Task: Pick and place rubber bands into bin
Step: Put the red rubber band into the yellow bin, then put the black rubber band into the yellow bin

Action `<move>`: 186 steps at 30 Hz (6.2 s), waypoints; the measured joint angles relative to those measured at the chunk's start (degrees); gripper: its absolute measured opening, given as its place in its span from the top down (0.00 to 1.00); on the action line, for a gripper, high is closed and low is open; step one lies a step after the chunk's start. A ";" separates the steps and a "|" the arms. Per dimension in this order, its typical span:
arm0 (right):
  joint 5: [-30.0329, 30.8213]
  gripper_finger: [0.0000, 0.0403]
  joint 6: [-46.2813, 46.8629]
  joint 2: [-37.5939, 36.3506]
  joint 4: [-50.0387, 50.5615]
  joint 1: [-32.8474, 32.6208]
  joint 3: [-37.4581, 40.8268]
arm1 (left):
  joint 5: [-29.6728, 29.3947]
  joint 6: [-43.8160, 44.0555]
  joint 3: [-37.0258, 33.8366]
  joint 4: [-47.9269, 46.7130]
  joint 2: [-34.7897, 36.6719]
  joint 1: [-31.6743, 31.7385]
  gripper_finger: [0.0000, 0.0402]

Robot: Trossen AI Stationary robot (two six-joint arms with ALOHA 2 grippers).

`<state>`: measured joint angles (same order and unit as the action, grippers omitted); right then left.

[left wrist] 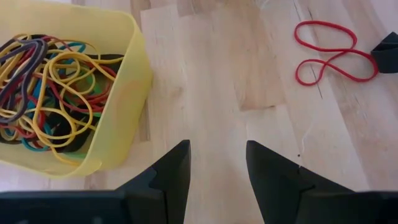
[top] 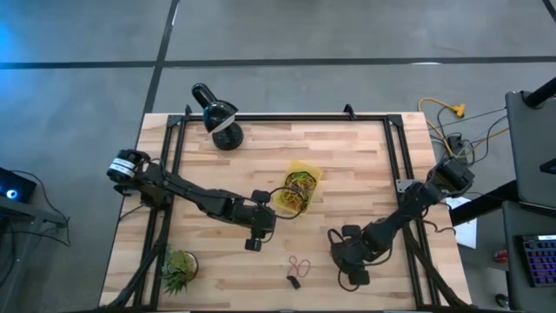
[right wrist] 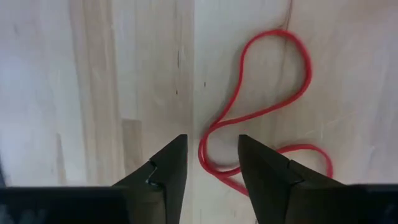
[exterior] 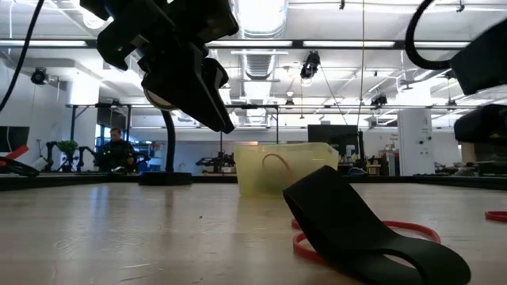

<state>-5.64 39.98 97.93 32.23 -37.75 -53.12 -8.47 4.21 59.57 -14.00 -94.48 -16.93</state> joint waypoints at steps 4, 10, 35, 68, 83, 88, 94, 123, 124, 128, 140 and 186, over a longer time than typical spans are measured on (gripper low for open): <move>0.29 0.66 0.19 1.31 0.15 -0.91 -0.22 | 0.02 -0.02 0.00 0.04 0.00 0.00 0.65; 2.67 0.70 3.47 1.69 1.20 -1.05 -0.24 | 0.02 -0.02 0.00 0.02 0.00 0.00 0.65; 19.51 0.98 14.33 3.65 3.07 -5.51 -0.44 | 0.04 0.13 -0.09 0.05 0.00 -0.07 0.65; 62.85 0.98 -10.58 1.12 37.63 6.24 -25.26 | 0.06 0.09 -0.09 -0.45 0.00 -0.11 0.65; 62.26 0.98 -19.81 1.18 28.57 15.74 -21.18 | -6.02 6.67 -3.87 -9.55 7.46 -3.36 0.65; 57.45 0.98 -27.73 1.18 21.41 18.45 -21.01 | -9.74 10.54 -8.21 -9.46 13.99 -5.87 0.65; 51.10 0.98 -37.30 1.17 12.04 22.59 -20.50 | -15.31 15.03 -13.43 -8.62 21.16 -9.29 0.65; 11.79 0.87 -45.66 1.16 0.20 38.01 -9.85 | -16.08 16.28 -17.99 -3.01 23.47 -10.99 0.65; 11.80 0.84 -45.40 1.16 0.24 38.03 -10.18 | -16.08 16.26 -17.99 -2.67 23.47 -10.99 0.65; 13.35 0.74 -45.24 1.04 0.25 38.08 -12.15 | -16.08 16.24 -17.75 -2.64 23.47 -10.99 0.65; 14.63 0.65 -47.48 -0.17 2.82 37.36 -15.10 | -15.53 7.59 -19.17 11.74 22.57 -10.93 0.65; 13.38 0.80 -9.74 -7.76 -16.85 7.73 11.67 | 11.84 -9.07 0.45 37.03 -16.17 -10.56 0.65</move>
<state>7.75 30.24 90.17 15.38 -30.02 -41.45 3.38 -4.86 60.02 23.03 -110.65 -27.49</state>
